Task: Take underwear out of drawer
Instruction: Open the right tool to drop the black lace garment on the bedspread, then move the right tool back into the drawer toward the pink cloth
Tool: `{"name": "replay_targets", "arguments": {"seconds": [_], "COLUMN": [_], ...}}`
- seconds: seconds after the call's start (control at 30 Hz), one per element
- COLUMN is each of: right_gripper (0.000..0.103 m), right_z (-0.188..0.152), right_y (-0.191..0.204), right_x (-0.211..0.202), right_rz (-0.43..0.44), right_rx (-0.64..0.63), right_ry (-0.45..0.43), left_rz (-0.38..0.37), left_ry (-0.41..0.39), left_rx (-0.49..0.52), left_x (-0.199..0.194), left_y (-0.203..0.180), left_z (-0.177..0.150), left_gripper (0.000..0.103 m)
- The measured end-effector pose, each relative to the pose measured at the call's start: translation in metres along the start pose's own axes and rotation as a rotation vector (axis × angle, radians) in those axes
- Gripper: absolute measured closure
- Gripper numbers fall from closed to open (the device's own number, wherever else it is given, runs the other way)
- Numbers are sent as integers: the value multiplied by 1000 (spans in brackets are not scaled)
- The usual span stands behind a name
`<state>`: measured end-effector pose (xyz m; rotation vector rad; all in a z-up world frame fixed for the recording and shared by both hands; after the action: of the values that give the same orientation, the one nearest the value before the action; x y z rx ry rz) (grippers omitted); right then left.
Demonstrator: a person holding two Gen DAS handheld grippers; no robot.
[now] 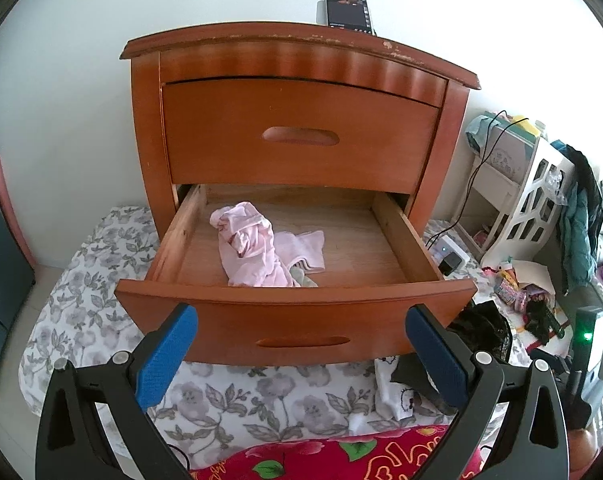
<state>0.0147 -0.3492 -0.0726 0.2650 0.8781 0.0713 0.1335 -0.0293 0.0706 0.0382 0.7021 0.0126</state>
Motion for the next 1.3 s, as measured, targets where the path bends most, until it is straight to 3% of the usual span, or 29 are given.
{"name": "replay_targets", "arguments": {"seconds": [0.23,0.53,0.83,1.3], "right_gripper": [0,0,0,0], "right_z": [4,19,55,79], "right_y": [12,38,82,163], "right_x": [-12,-26,-55,-43], "right_rz": [11,30,118,202], "right_rx": [-14,-69,-135,-267], "right_ry": [-36,-61,-129,-59], "left_rz": [-49,5,30,9], "left_ry": [17,13,-9,-16], "left_rx": [-67,-114,-113,-159], "left_x": [5,12,13,22], "left_y": [10,38,54,75], "left_z": [-4,-7,-9,-14], "left_gripper": [0,0,0,0]}}
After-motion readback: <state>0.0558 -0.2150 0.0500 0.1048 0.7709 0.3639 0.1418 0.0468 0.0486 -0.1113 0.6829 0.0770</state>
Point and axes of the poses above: each gripper's, at about its wrist camera, not at the fingertips, and x roughly the way its jaws point, y to its left, z to its top, the point moved 3 cm from there along x, roughly the way its jaws point, and after that the axes turned 13 degrees about z, right-handed, at the moved point
